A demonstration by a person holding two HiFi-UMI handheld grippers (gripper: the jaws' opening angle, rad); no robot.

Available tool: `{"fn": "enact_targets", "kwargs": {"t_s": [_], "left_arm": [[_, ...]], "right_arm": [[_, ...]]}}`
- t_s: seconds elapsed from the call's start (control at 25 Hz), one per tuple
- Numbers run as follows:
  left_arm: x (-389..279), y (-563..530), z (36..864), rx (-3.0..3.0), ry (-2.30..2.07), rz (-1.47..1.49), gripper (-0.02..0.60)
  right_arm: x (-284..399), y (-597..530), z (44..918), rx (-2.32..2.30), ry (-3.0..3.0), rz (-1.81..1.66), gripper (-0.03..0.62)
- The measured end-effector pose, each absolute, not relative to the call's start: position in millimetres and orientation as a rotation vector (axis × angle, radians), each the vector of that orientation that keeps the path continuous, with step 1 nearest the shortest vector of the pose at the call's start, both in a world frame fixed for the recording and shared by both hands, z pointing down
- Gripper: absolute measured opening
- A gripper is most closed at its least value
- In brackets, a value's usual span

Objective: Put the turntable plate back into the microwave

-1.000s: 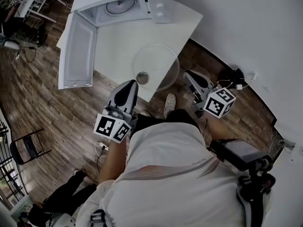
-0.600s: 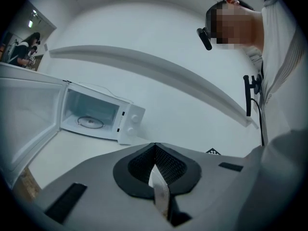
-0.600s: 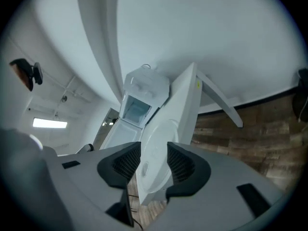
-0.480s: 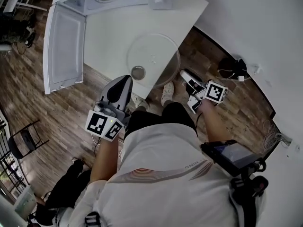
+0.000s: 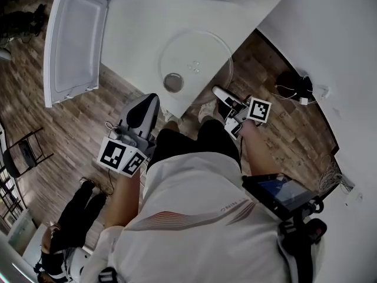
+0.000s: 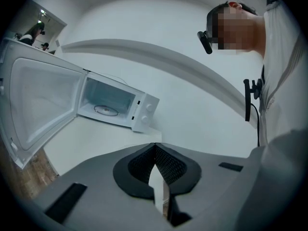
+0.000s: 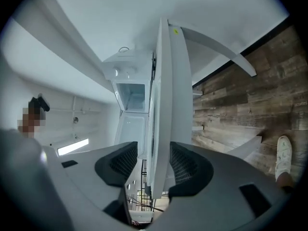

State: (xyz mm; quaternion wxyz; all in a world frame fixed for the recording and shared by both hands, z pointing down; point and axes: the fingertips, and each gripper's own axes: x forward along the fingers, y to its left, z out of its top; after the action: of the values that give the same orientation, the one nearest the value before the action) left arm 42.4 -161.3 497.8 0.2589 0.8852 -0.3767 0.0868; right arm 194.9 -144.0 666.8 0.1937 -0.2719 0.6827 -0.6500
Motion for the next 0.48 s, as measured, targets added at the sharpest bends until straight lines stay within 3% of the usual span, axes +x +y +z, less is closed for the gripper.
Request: {"fn": "enact_targets", "kwargs": {"t_s": [0.2,0.48], "left_arm": [[38.0,-161.1,501.2,2.382,-1.043,0.234,0.011],[37.6,-165.7,505.7,2.365,-1.048,0.227,0.011]], "right_arm": [[186.0,-150.0,668.7,-0.691,1.891,-1.853,0.198],[185.1,-157.4,676.8,-0.649,1.800,-1.902,0.094]]}}
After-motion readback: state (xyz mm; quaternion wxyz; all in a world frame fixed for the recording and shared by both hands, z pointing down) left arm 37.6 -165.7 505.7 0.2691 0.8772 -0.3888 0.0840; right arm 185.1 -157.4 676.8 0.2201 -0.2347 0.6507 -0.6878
